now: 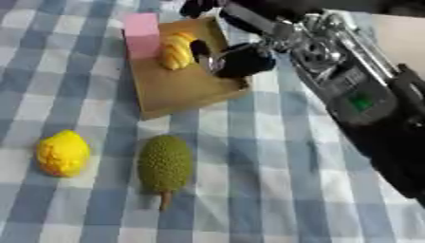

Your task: Pick up objects on the table and place them in the box.

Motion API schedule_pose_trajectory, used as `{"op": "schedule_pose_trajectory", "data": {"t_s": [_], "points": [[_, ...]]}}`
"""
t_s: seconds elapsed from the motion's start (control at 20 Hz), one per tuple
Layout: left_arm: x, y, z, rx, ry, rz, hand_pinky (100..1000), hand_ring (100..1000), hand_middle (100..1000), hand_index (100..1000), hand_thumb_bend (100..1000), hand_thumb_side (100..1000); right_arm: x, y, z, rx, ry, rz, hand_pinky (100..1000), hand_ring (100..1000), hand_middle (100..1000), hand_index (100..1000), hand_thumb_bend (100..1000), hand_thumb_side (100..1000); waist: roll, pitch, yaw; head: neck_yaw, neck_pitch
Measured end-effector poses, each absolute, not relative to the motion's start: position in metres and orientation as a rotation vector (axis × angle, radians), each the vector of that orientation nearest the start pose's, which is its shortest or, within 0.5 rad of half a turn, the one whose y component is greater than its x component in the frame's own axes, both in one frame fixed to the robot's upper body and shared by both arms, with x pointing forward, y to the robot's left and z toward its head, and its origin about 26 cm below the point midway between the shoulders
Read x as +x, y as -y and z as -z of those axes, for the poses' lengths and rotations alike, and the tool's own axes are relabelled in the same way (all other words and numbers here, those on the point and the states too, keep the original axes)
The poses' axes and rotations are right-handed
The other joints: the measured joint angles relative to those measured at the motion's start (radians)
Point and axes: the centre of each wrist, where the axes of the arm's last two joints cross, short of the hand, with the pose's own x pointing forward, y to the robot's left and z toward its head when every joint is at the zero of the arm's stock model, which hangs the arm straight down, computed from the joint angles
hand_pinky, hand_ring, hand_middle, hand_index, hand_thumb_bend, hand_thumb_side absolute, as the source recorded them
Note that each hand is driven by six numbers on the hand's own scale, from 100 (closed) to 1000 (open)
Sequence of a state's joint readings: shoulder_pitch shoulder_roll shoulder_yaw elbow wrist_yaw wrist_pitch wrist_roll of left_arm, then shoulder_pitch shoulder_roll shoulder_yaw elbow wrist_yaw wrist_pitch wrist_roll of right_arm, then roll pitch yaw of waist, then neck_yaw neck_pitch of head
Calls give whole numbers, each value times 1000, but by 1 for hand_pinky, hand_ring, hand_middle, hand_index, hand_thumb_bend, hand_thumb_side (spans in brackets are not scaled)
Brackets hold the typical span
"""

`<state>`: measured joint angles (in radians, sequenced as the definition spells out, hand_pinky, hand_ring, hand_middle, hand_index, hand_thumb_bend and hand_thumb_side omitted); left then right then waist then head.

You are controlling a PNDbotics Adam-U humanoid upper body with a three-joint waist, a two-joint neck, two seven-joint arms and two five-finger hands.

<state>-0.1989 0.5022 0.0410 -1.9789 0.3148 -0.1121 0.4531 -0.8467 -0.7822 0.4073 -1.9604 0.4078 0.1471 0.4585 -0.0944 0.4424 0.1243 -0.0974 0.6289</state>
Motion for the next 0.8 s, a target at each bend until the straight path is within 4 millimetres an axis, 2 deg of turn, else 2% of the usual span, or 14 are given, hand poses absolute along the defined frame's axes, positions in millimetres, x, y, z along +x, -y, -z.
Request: {"op": "schedule_pose_trajectory", "data": {"t_s": [0.4,0.45,0.5,0.8], "points": [[290,-307,-191,238,2284,-195,810,835,792,874,432,745,304,199,-300,838,-2431,2485,807,889,792,869,125,290,7,2,0,0,3],[290,-307,-191,238,2284,-195,810,835,791,874,432,745,304,198,-297,822,-2417,2508,807,891,792,868,165,274,7,2,0,0,3],[290,-307,-191,238,2284,-195,810,835,790,873,433,745,303,197,-294,805,-2403,2533,807,892,793,868,128,297,7,3,1,-1,3],[290,-306,-192,236,2288,-195,808,835,789,873,432,745,302,182,-279,677,-2310,2664,812,899,800,870,137,312,7,5,5,-2,4]]}}
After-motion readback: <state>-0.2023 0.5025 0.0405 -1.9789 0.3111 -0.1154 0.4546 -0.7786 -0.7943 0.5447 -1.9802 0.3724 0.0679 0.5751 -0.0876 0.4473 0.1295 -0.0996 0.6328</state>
